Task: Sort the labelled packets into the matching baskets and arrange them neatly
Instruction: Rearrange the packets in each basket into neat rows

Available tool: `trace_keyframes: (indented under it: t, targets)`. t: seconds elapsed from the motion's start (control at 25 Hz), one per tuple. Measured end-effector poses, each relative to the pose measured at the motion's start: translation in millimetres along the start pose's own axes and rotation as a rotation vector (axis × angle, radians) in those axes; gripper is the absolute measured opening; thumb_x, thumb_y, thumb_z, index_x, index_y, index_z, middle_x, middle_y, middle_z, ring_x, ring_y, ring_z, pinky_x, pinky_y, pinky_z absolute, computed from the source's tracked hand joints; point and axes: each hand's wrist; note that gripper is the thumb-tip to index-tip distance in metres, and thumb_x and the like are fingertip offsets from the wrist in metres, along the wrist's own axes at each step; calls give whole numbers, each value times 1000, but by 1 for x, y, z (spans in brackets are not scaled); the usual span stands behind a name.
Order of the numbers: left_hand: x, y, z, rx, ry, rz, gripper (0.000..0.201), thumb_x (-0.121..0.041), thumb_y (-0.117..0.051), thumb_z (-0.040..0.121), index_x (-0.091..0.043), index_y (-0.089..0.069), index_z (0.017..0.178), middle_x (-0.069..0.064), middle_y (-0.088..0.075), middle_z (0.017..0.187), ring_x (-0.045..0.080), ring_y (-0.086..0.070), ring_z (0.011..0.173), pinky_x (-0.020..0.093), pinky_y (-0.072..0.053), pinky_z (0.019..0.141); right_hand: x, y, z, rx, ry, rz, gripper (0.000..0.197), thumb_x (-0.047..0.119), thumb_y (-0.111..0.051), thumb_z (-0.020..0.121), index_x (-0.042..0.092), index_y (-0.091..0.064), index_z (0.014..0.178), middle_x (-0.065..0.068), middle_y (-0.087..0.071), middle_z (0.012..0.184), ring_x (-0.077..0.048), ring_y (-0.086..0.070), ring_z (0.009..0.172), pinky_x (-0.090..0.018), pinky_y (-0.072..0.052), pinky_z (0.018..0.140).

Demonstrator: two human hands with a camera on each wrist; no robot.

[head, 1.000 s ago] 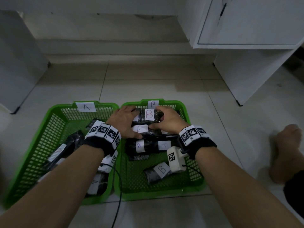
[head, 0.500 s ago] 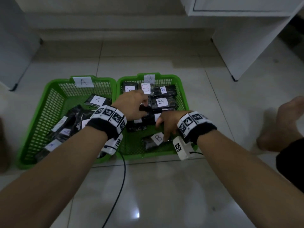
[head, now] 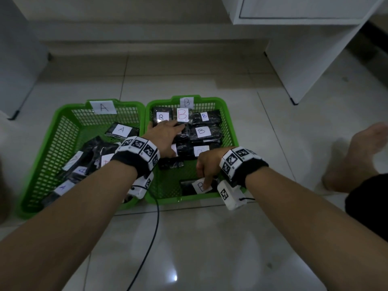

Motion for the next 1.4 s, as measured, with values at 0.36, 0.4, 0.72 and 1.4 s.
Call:
trace_keyframes:
  t: [0.36, 0.4, 0.72, 1.4]
  targets:
    - [-5, 5, 0, -55, 30, -50, 108, -32, -86, 67, -30, -20, 153, 3, -18, 161, 30, -17, 148, 64, -21, 115, -56, 74, -57, -445, -147, 451, 18, 8, -57, 96, 12, -69, 110, -8, -68, 104, -22, -64, 82, -27, -51, 64]
    - [-6, 5, 1, -58, 36, -51, 109, -32, -86, 67, -30, -20, 154, 2, -16, 161, 30, -15, 148, 64, -20, 115, -62, 78, -57, -548, -179, 398, 19, 7, -53, 97, 5, -69, 105, -11, -68, 102, -23, -60, 77, -25, -46, 58]
    - [-5, 7, 5, -2, 39, -80, 110, -31, -86, 68, -33, -17, 154, -3, -10, 165, 28, -23, 148, 67, -16, 115, -40, 50, -31, -447, -156, 501, 39, 29, -82, 79, 19, -61, 110, 2, -64, 105, -16, -61, 96, -31, -47, 75]
    - [0, 11, 17, 49, 120, -70, 120, -40, -87, 61, -32, -13, 155, 1, -6, 164, 30, -9, 151, 63, -10, 118, -52, 63, 2, -830, -234, 115, 45, 24, -86, 70, 33, -61, 106, 7, -59, 107, -18, -44, 109, -37, -30, 93]
Point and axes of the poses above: each hand's wrist, its own z-axis towards the middle knuckle, its own y-axis out of the back of the hand, x = y × z
